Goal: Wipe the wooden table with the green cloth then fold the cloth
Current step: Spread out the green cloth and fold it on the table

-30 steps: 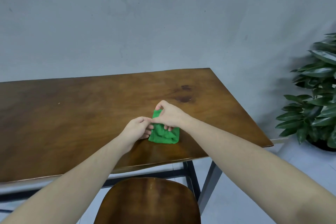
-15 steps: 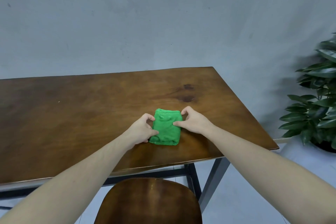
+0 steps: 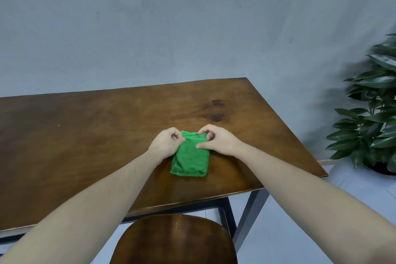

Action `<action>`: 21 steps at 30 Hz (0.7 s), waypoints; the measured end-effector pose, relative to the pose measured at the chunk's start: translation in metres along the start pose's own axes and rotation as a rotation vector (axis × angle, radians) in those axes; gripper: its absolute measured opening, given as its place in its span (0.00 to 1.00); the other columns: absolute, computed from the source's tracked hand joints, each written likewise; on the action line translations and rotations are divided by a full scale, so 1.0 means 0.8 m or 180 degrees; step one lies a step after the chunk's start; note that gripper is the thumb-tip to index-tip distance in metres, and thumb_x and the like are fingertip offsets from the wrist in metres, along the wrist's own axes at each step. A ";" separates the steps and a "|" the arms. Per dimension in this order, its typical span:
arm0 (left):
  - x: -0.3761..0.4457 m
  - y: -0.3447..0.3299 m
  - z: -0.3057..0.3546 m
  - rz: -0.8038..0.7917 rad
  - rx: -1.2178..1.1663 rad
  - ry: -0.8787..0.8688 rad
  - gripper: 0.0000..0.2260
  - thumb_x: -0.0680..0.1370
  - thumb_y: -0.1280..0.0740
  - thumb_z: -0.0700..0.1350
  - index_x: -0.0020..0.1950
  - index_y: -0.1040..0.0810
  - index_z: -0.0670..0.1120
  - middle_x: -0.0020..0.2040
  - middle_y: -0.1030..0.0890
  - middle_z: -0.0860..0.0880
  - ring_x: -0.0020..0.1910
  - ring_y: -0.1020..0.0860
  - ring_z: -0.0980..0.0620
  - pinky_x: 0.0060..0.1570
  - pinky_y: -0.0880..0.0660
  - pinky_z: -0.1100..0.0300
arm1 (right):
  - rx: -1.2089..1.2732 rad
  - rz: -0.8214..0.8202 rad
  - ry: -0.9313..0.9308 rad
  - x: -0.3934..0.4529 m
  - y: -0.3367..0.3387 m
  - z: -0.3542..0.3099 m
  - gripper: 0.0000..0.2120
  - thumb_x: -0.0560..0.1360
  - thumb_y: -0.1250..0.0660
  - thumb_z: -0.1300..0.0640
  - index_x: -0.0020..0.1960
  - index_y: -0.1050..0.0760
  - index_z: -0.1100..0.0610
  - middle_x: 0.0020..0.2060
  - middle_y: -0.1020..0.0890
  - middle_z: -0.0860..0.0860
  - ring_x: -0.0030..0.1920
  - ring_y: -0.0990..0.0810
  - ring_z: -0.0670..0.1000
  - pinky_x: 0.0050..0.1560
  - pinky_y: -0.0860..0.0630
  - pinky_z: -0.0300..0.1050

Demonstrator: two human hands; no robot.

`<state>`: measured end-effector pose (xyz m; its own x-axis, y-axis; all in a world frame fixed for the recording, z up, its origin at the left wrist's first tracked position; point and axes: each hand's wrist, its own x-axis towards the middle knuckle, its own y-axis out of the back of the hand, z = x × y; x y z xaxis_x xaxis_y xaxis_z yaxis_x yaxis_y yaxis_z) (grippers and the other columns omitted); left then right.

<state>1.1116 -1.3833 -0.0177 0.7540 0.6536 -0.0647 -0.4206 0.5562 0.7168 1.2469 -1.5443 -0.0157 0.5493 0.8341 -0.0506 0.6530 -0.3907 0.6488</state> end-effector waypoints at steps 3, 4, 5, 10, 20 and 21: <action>0.004 -0.001 0.002 0.0184 0.0161 0.0145 0.06 0.79 0.34 0.49 0.47 0.24 0.48 0.42 0.20 0.51 0.40 0.22 0.51 0.40 0.24 0.55 | -0.0170 0.0065 -0.0077 0.003 0.001 0.001 0.11 0.75 0.25 0.52 0.56 0.22 0.48 0.41 0.21 0.47 0.40 0.24 0.44 0.51 0.22 0.46; 0.004 -0.002 0.003 0.0209 0.0266 0.0152 0.06 0.79 0.35 0.49 0.49 0.25 0.48 0.42 0.20 0.51 0.41 0.21 0.50 0.40 0.24 0.54 | -0.0182 0.0171 -0.0125 0.004 -0.001 0.000 0.11 0.76 0.25 0.52 0.56 0.23 0.48 0.42 0.20 0.47 0.40 0.23 0.45 0.51 0.21 0.47; 0.004 -0.002 0.004 0.0209 0.0322 0.0173 0.07 0.79 0.35 0.50 0.51 0.26 0.47 0.42 0.20 0.50 0.41 0.21 0.50 0.41 0.23 0.53 | -0.0250 0.0308 -0.0206 0.005 -0.003 -0.002 0.13 0.75 0.25 0.49 0.56 0.24 0.48 0.43 0.20 0.47 0.42 0.22 0.46 0.50 0.21 0.48; 0.003 0.020 0.011 -0.0353 -0.0033 0.0810 0.27 0.71 0.26 0.59 0.61 0.25 0.44 0.45 0.21 0.47 0.40 0.22 0.49 0.34 0.31 0.60 | -0.1097 0.0243 -0.1106 0.002 0.004 -0.007 0.27 0.68 0.30 0.28 0.55 0.21 0.48 0.56 0.22 0.49 0.62 0.27 0.54 0.60 0.25 0.53; -0.015 0.032 0.031 -0.1081 -0.1569 0.0768 0.10 0.75 0.35 0.46 0.56 0.22 0.51 0.54 0.17 0.50 0.52 0.19 0.51 0.56 0.23 0.53 | 0.1556 0.0218 -0.0912 -0.023 -0.002 -0.043 0.09 0.79 0.35 0.55 0.49 0.36 0.53 0.49 0.24 0.55 0.51 0.21 0.53 0.48 0.20 0.50; -0.018 0.034 0.035 -0.1205 -0.1883 0.0728 0.11 0.77 0.36 0.44 0.58 0.23 0.50 0.54 0.16 0.48 0.53 0.18 0.49 0.57 0.23 0.50 | 0.1766 0.0237 -0.0904 -0.026 0.000 -0.042 0.09 0.79 0.35 0.56 0.49 0.36 0.53 0.52 0.22 0.56 0.55 0.20 0.54 0.51 0.18 0.53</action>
<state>1.1035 -1.3924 0.0222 0.8047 0.4168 -0.4228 -0.4030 0.9064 0.1265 1.2181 -1.5482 0.0110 0.6711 0.6906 -0.2697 0.7392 -0.6513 0.1716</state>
